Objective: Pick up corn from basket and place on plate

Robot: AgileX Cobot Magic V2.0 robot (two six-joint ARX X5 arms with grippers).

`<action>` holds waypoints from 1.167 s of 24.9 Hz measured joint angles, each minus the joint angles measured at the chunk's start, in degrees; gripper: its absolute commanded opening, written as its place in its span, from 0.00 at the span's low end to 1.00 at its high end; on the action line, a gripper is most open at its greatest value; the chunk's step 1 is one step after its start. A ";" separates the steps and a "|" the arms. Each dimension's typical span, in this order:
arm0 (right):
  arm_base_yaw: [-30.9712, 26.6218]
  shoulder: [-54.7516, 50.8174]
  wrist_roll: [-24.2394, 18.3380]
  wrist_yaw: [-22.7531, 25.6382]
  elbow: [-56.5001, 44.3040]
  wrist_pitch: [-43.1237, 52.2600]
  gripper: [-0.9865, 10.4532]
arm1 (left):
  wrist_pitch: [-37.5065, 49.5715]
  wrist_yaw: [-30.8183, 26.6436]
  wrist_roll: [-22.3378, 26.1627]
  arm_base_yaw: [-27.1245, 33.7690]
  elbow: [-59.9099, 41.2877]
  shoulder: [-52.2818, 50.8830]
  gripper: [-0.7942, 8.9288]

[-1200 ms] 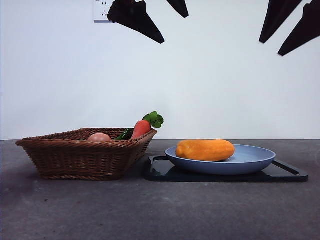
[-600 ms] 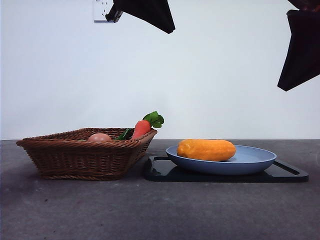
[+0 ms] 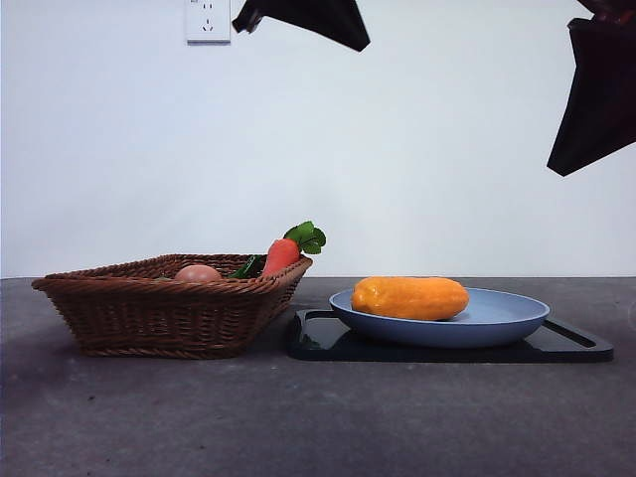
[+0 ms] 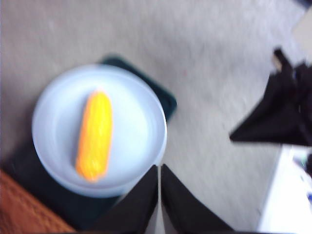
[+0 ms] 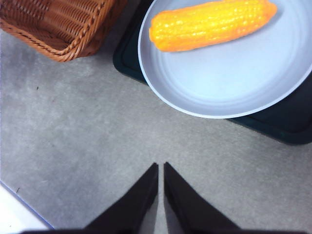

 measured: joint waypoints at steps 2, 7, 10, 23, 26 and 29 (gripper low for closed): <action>0.00 0.00 0.00 -0.02 0.00 0.02 0.09 | 3.63 0.00 -0.07 0.00 0.00 0.00 0.09; 0.00 0.00 0.00 -0.02 0.00 0.20 0.09 | 5.31 -0.90 1.62 3.15 0.00 -0.83 0.09; 0.00 0.00 0.00 -0.02 0.00 0.24 0.09 | 4.92 -3.10 2.40 6.54 -0.70 -5.73 0.09; 0.00 0.00 0.00 0.00 0.00 0.24 0.09 | 34.80 -3.34 -3.39 36.13 -49.51 -52.96 0.09; 0.00 0.00 0.00 0.00 0.00 0.24 0.09 | 39.95 -5.03 -4.00 40.00 -59.52 -60.50 0.09; 0.00 0.00 0.00 -0.02 0.00 0.24 0.09 | 43.25 -8.35 -4.48 41.64 -69.24 -67.78 0.09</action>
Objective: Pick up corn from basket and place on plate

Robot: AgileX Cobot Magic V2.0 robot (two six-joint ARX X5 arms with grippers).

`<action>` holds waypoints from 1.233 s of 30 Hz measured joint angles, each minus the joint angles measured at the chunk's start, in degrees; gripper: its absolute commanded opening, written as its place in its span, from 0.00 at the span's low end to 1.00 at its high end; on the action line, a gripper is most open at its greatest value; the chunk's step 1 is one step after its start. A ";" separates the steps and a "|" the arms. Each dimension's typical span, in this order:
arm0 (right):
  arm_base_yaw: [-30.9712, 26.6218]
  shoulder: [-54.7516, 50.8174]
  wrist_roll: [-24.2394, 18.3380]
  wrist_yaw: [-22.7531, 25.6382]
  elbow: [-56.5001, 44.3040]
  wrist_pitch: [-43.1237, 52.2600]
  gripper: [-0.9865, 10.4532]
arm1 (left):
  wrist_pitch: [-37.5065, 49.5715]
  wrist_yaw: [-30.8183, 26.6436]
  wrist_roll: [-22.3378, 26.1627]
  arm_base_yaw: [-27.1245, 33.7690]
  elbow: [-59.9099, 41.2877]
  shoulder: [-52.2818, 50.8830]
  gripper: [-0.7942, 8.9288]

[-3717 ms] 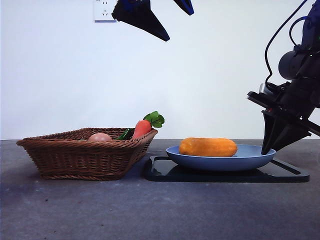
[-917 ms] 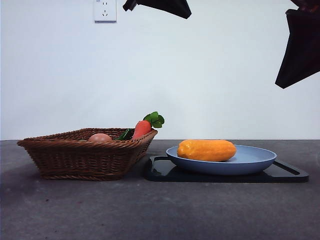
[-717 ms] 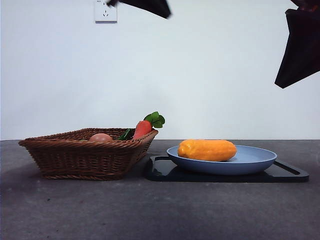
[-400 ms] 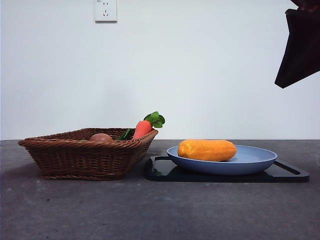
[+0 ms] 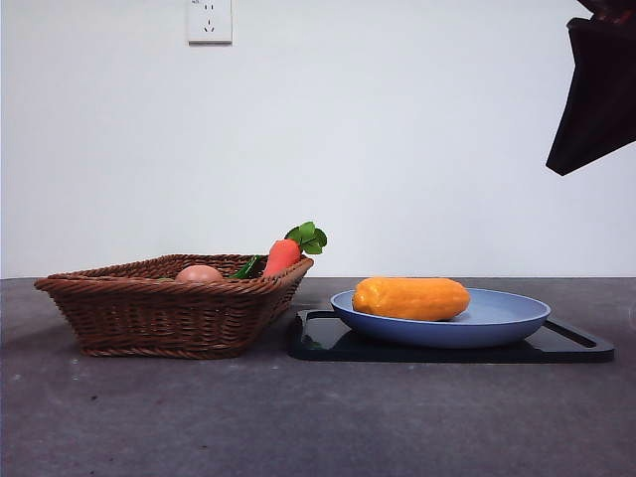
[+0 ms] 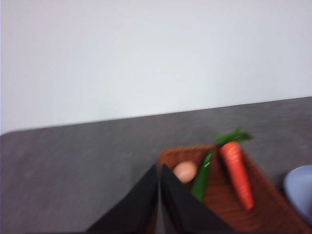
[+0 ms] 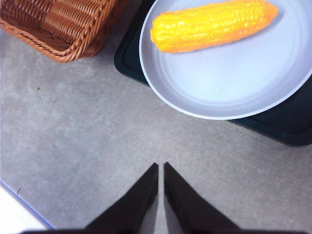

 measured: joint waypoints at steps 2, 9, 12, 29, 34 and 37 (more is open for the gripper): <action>0.00 0.00 0.00 0.00 0.00 0.00 0.09 | 0.90 -1.84 -0.15 0.37 -4.96 -4.20 0.09; 0.00 0.00 0.00 0.02 0.00 0.00 0.09 | 2.12 -4.44 -0.22 0.42 -19.50 -18.67 0.09; 0.00 0.00 0.00 0.00 0.00 0.00 0.09 | 1.97 -4.42 -0.61 0.42 -24.13 -22.62 0.09; 0.00 -0.02 0.00 0.00 0.00 0.00 0.09 | -3.02 -4.68 -1.86 0.42 -33.31 -31.63 0.09; 0.00 -0.02 0.00 0.00 0.00 0.02 0.09 | -3.08 -4.70 -3.04 0.42 -33.31 -31.58 0.09; 0.00 -0.02 0.00 0.00 0.00 0.04 0.09 | -3.08 -4.70 -3.76 0.42 -33.31 -31.58 0.09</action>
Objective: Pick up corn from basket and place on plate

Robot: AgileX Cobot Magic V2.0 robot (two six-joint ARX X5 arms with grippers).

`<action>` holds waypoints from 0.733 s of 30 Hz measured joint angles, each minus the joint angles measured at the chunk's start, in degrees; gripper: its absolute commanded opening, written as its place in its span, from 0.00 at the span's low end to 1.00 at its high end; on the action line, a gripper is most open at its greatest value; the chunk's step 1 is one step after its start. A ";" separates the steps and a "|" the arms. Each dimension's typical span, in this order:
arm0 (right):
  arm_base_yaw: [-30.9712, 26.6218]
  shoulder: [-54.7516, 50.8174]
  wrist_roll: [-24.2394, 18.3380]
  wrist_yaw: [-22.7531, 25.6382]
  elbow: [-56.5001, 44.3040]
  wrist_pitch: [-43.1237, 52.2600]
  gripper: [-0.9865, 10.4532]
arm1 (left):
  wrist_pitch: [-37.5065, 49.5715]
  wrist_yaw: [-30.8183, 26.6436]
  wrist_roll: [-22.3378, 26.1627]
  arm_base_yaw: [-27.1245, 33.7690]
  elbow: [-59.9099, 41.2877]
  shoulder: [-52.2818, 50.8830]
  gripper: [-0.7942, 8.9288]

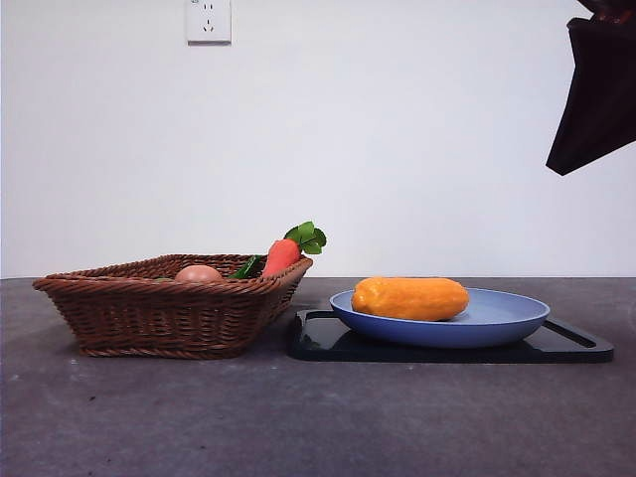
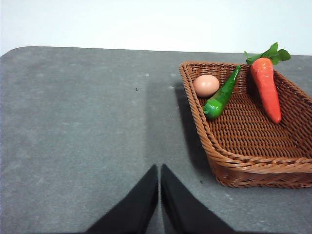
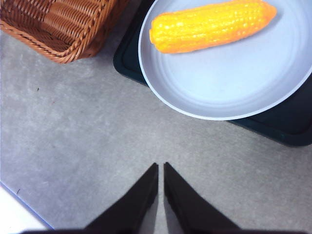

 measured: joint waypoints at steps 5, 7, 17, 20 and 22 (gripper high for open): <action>0.00 0.00 0.00 0.00 0.00 -0.02 0.09 | 0.00 0.00 -0.28 0.00 0.00 0.00 0.09; 0.00 0.00 0.00 0.02 0.00 -0.02 0.09 | 0.00 0.00 -0.50 0.00 0.00 0.00 0.09; 0.00 0.00 0.00 0.00 0.00 -0.02 0.09 | 0.00 0.00 -0.70 0.00 0.00 0.00 0.09; 0.00 0.00 0.00 0.00 0.00 -0.02 0.09 | 0.00 0.00 -0.70 0.00 0.00 0.00 0.09; 0.00 0.00 0.00 0.00 0.00 -0.02 0.09 | 0.00 0.00 -0.70 0.00 0.00 0.00 0.09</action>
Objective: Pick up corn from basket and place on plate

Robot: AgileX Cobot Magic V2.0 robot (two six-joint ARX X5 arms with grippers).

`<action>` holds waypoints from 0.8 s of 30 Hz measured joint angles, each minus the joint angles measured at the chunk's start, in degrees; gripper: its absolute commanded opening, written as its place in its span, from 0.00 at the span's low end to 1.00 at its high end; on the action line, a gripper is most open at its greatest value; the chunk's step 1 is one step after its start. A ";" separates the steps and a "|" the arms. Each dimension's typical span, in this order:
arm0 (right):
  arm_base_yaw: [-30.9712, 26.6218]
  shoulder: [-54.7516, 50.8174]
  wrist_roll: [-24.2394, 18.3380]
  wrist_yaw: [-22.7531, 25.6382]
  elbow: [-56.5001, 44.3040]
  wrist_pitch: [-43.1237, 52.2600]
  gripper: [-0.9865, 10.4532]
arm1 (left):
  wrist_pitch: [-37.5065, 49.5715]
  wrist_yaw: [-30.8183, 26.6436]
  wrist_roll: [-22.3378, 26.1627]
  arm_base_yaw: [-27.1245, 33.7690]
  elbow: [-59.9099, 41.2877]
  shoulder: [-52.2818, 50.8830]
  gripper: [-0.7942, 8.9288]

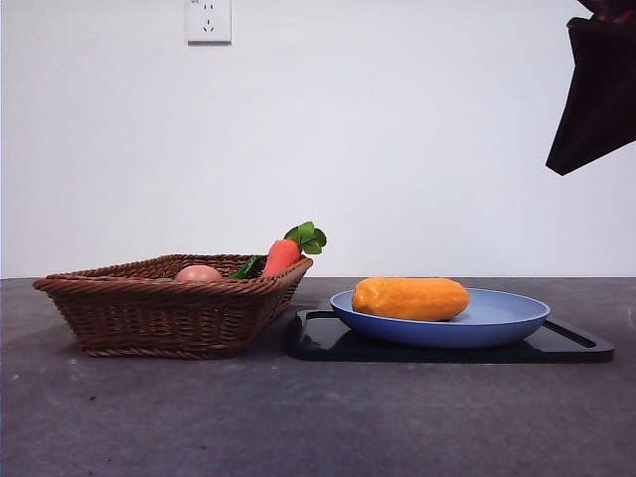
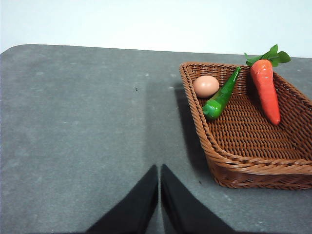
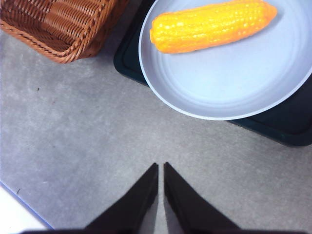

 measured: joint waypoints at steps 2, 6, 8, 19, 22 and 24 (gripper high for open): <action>0.00 0.00 0.00 0.00 0.00 0.00 0.09 | 0.00 0.00 0.00 0.00 0.00 0.00 0.09; -0.20 -0.11 -0.02 0.11 0.00 0.00 0.09 | 0.00 0.00 0.00 0.00 0.00 0.00 0.09; -1.05 -0.83 -0.55 0.57 0.00 0.22 0.09 | 0.00 0.00 0.00 0.00 0.00 0.00 0.09; -11.10 -17.14 -6.43 3.08 -10.29 24.68 0.09 | 0.00 0.00 -0.02 0.00 0.00 0.00 0.09; -14.84 -23.02 -6.45 3.17 -17.07 31.82 0.09 | 0.00 0.00 0.00 0.00 0.00 0.00 0.09; -16.94 -27.43 -6.47 3.34 -21.79 35.71 0.09 | 0.00 0.00 -0.02 0.00 0.00 0.00 0.09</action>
